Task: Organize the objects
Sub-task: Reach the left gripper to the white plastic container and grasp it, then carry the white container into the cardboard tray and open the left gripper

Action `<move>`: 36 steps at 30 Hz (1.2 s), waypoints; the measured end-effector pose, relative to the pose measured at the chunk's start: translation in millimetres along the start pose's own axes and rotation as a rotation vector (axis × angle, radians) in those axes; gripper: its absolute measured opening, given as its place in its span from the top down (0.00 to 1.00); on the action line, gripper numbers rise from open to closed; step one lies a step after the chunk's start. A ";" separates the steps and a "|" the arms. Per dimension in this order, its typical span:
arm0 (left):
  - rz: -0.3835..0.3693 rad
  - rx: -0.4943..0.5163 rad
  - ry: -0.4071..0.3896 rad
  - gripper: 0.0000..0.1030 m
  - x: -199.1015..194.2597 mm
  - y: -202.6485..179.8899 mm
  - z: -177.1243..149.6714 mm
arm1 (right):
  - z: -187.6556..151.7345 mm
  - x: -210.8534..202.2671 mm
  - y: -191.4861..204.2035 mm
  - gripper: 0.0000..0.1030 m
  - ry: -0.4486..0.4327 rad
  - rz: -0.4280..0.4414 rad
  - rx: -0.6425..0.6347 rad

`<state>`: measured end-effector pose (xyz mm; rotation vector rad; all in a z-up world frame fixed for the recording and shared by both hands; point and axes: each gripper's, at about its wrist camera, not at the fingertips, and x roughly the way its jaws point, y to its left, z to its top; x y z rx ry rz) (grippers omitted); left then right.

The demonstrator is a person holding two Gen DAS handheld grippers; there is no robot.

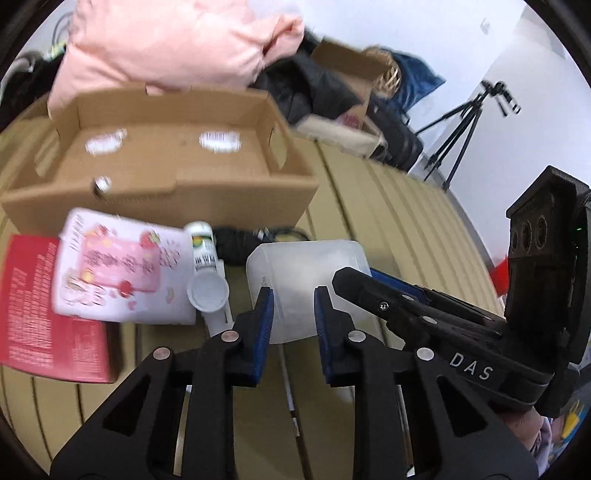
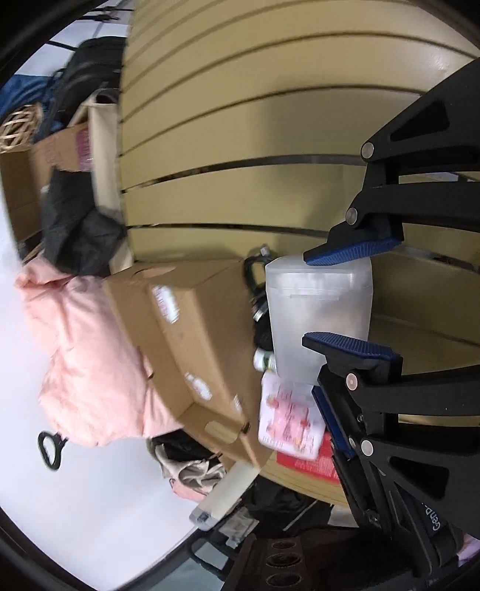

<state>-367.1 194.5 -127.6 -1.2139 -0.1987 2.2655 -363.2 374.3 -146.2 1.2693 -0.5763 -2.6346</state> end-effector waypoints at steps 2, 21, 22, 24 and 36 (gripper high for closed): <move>-0.011 -0.001 -0.031 0.83 -16.5 -0.3 8.4 | 6.2 -14.4 12.9 0.61 -0.032 0.002 -0.030; 0.169 -0.024 -0.042 0.89 11.9 180.8 208.2 | 180.2 142.0 145.5 0.61 0.034 0.089 -0.156; 0.179 -0.029 -0.027 0.89 21.3 189.1 210.6 | 183.9 160.2 144.0 0.61 0.060 0.093 -0.143; 0.206 -0.041 0.001 0.91 37.1 210.0 212.1 | 187.1 188.9 142.0 0.62 0.106 0.096 -0.112; 0.320 0.009 -0.065 0.35 13.9 226.5 205.6 | 191.1 228.6 133.2 0.50 0.187 0.127 -0.053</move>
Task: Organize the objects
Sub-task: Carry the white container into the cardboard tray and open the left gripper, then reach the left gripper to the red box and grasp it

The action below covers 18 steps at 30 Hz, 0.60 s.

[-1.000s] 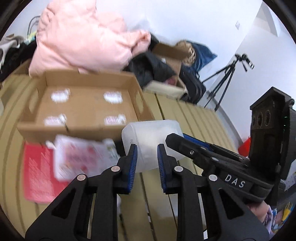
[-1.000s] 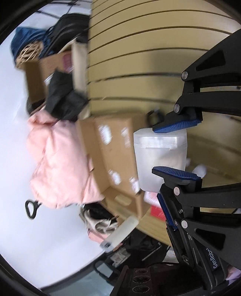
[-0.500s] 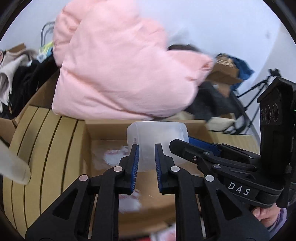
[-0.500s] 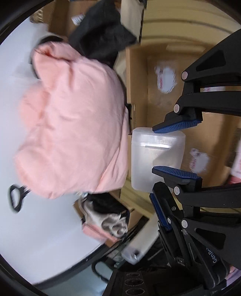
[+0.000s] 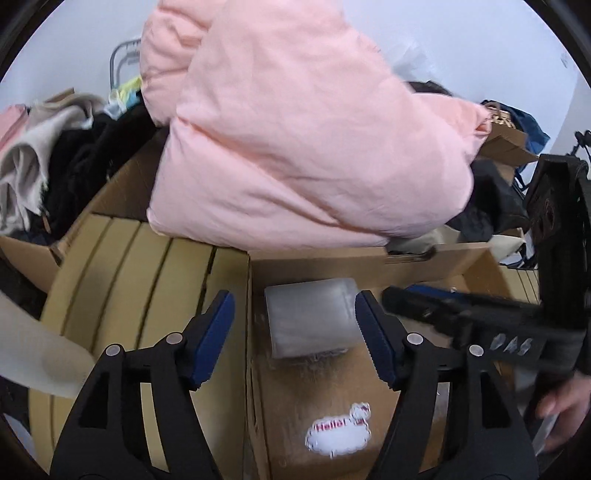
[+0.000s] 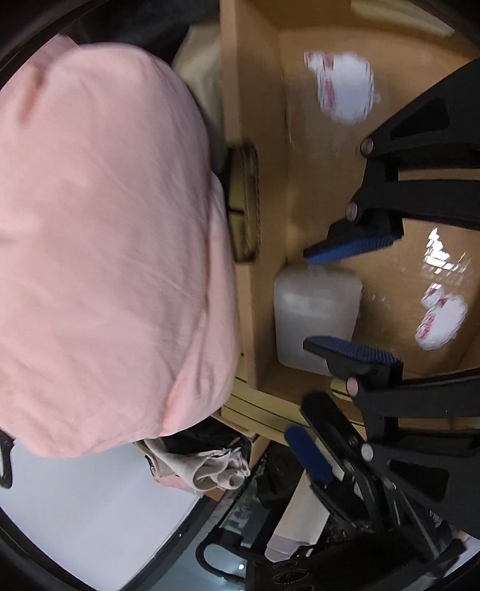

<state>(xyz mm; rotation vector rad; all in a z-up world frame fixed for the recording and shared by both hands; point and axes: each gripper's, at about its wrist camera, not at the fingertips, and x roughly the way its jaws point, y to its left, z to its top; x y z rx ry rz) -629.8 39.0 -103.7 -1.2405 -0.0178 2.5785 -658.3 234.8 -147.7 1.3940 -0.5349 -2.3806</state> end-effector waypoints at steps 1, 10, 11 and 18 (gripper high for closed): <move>0.007 0.009 0.000 0.32 -8.5 -2.0 0.6 | 0.0 -10.4 0.8 0.35 -0.006 -0.012 -0.012; 0.108 0.001 -0.068 0.11 -126.2 -10.8 -15.9 | -22.7 -142.0 0.0 0.15 -0.119 -0.153 -0.096; 0.123 -0.009 -0.056 0.10 -143.0 -11.6 -25.4 | -30.7 -159.4 -2.0 0.15 -0.126 -0.159 -0.099; 0.254 0.069 -0.091 0.03 -272.9 -36.8 -126.0 | -141.3 -276.4 22.0 0.14 -0.143 -0.160 -0.165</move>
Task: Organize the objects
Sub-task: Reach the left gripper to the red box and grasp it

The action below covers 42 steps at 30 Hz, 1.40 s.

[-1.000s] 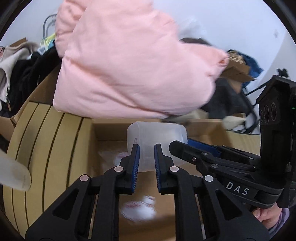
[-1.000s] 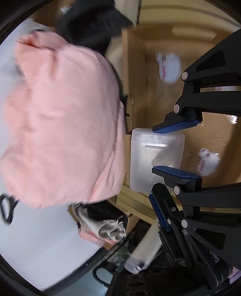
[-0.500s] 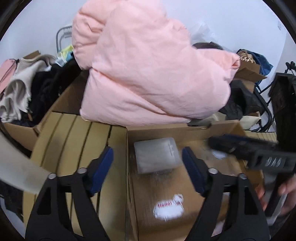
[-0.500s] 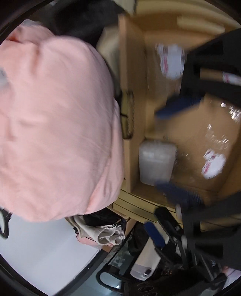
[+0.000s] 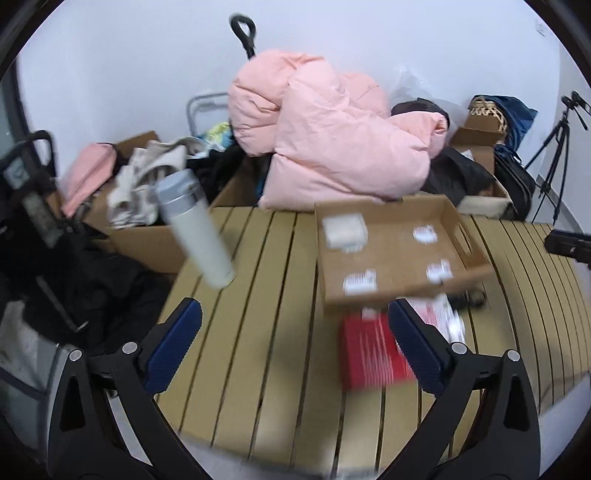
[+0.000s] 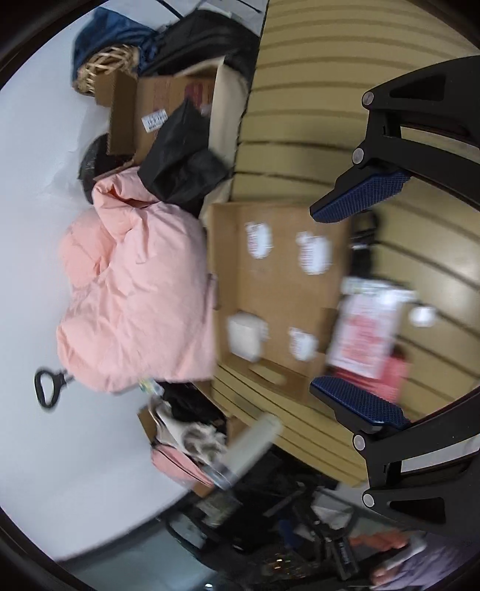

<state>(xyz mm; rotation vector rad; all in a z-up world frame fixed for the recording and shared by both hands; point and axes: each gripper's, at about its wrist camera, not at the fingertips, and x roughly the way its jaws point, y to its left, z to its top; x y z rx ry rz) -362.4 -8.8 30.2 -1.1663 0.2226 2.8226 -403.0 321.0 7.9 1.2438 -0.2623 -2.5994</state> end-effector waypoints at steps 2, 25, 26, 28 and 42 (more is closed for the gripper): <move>-0.005 -0.036 -0.043 0.00 -40.2 3.6 -25.9 | -27.7 -35.5 11.0 0.14 -0.014 -0.006 -0.040; -0.084 -0.025 -0.132 0.00 -169.6 -33.8 -181.6 | -270.6 -135.6 127.0 0.14 -0.108 -0.059 -0.141; -0.086 -0.025 -0.121 0.00 -164.5 -34.8 -182.4 | -270.4 -133.0 124.8 0.15 -0.110 -0.055 -0.133; -0.096 -0.028 -0.097 0.00 -149.9 -35.0 -184.6 | -272.2 -126.6 120.1 0.14 -0.103 -0.052 -0.113; -0.270 -0.075 -0.047 0.20 23.5 -28.2 -132.2 | -200.8 36.8 79.3 0.32 0.021 0.060 -0.001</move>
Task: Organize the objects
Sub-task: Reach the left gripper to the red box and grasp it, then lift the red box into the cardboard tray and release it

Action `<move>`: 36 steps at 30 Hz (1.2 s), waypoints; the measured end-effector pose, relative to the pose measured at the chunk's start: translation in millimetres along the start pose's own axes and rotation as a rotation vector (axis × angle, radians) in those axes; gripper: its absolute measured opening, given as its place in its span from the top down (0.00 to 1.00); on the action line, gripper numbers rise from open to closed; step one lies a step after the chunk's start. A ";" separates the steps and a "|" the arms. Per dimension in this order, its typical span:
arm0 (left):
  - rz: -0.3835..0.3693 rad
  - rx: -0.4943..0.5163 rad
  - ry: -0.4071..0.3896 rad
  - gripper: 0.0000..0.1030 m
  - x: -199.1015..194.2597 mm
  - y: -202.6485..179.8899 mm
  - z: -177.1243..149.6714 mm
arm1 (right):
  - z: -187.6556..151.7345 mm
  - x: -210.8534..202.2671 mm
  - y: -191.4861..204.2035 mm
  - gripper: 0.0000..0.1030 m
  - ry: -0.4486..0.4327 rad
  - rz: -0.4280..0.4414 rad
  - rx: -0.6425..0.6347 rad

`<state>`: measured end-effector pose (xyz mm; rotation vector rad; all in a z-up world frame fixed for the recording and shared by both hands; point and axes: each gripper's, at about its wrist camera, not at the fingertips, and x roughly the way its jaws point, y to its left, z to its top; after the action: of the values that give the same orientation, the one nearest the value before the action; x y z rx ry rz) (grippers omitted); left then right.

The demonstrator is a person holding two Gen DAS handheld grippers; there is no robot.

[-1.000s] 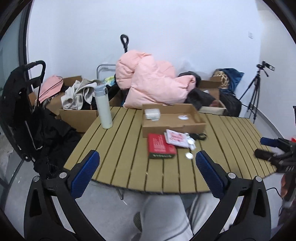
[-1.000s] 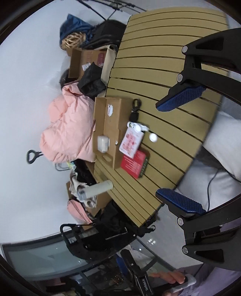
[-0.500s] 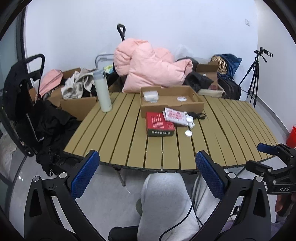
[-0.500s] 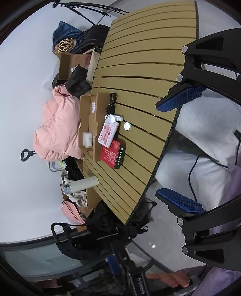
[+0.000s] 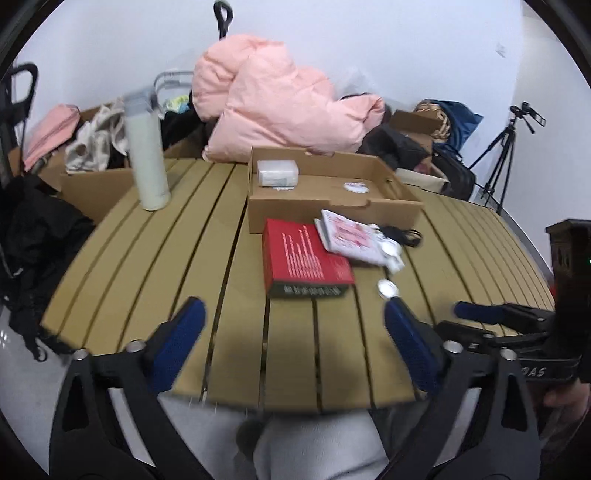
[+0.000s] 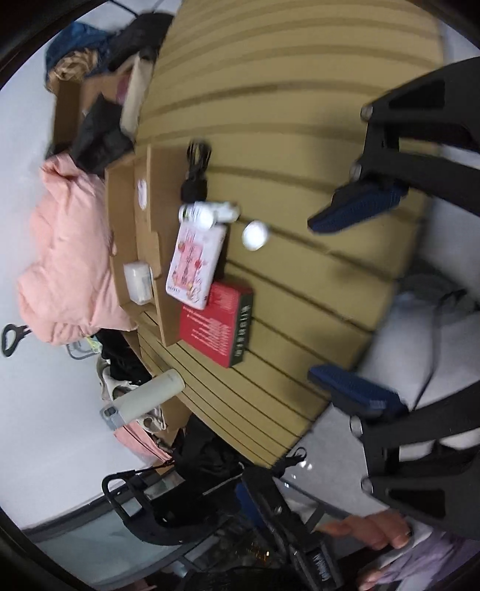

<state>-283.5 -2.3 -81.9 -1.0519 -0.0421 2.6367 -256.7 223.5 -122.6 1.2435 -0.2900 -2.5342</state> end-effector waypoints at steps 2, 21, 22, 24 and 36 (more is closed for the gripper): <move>-0.020 -0.015 0.031 0.32 32.1 5.8 9.0 | 18.5 33.0 -3.0 0.38 0.016 0.025 0.025; -0.100 -0.173 0.123 0.63 94.6 29.6 13.4 | 64.2 131.1 -16.4 0.50 0.063 0.214 0.155; -0.094 -0.166 0.107 0.63 78.4 25.9 11.0 | 63.1 122.9 -12.7 0.50 0.055 0.226 0.148; -0.078 -0.169 0.094 0.63 52.7 20.0 0.7 | 55.1 100.1 -0.6 0.50 0.039 0.242 0.128; -0.166 -0.087 0.093 0.63 -42.7 -58.9 -58.3 | -42.1 -30.7 22.6 0.51 0.007 0.143 0.070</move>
<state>-199.0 36.8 -87.9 -1.1460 -0.2160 2.4541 -201.4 211.3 -118.6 1.2108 -0.4530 -2.4166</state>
